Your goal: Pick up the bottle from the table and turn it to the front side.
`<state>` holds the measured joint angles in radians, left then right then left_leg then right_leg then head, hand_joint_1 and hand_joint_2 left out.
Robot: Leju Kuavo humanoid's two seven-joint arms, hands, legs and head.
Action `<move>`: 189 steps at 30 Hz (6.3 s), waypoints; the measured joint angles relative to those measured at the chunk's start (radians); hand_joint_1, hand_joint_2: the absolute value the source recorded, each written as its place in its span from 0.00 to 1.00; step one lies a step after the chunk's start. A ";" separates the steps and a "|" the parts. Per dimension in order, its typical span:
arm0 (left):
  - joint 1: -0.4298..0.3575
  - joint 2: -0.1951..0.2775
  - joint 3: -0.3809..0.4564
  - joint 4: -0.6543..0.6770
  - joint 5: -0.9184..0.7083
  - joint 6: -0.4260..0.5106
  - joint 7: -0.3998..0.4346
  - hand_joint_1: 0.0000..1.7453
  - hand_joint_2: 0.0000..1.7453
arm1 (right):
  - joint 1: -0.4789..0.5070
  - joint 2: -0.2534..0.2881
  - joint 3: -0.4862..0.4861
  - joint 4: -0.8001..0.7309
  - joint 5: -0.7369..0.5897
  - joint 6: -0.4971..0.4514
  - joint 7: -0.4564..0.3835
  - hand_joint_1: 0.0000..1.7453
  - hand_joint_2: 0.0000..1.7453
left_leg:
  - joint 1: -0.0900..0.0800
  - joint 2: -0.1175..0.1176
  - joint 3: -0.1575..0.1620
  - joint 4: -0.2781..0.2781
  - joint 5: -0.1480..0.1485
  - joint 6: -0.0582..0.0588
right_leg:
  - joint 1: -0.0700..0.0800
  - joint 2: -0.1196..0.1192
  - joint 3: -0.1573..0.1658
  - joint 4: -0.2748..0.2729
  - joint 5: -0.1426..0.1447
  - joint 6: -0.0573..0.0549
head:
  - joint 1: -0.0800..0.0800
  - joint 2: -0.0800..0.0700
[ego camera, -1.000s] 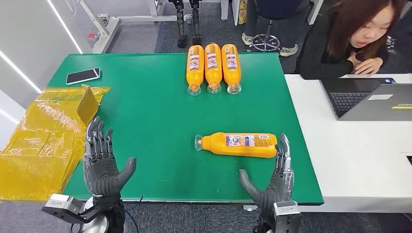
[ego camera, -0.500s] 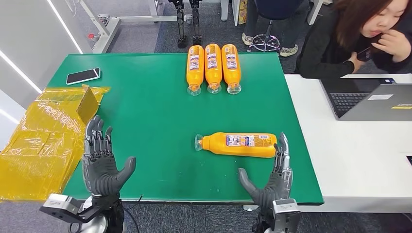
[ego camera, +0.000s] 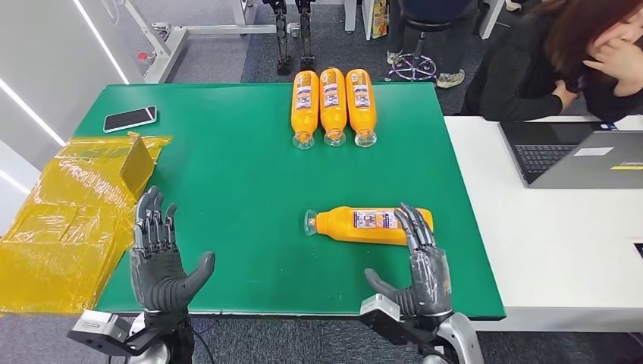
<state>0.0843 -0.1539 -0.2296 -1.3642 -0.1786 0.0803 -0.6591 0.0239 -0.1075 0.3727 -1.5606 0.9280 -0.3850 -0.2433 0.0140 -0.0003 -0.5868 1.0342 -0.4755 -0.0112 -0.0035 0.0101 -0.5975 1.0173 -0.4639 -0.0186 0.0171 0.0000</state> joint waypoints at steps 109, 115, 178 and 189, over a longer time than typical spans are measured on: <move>0.006 0.008 -0.017 0.060 -0.004 -0.038 0.047 0.00 1.00 | -0.389 -0.260 0.253 0.386 -0.325 0.330 0.091 1.00 1.00 | -0.002 -0.004 -0.002 0.000 0.005 0.004 | -0.002 -0.003 -0.001 0.000 0.006 0.004 | 0.000 0.000; -0.002 0.008 -0.018 0.065 -0.003 -0.068 0.045 0.00 1.00 | -0.238 -0.252 0.189 0.235 -0.217 0.193 0.031 1.00 1.00 | -0.002 -0.004 -0.003 0.000 0.005 0.004 | -0.002 -0.003 -0.002 0.000 0.004 0.004 | -0.001 0.000; -0.119 0.010 -0.072 0.215 0.332 -0.517 0.144 1.00 1.00 | -0.210 0.174 0.429 0.414 -0.362 0.074 -0.219 1.00 1.00 | -0.002 -0.003 -0.004 0.000 0.005 0.003 | -0.002 -0.002 -0.004 0.001 0.003 0.003 | 0.000 0.000; -0.121 0.016 -0.072 0.216 0.335 -0.533 0.144 1.00 1.00 | -0.197 0.159 0.429 0.414 -0.363 0.068 -0.220 0.91 1.00 | -0.002 -0.002 -0.003 0.000 0.005 0.003 | -0.002 -0.001 -0.004 0.001 0.003 0.003 | 0.000 0.000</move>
<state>-0.0370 -0.1377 -0.3020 -1.1484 0.1568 -0.4530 -0.5154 -0.1734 0.0515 0.8015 -1.1471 0.5647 -0.3174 -0.4632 0.0120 -0.0024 -0.5902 1.0339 -0.4704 -0.0084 -0.0053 0.0086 -0.6016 1.0183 -0.4605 -0.0154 0.0166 0.0000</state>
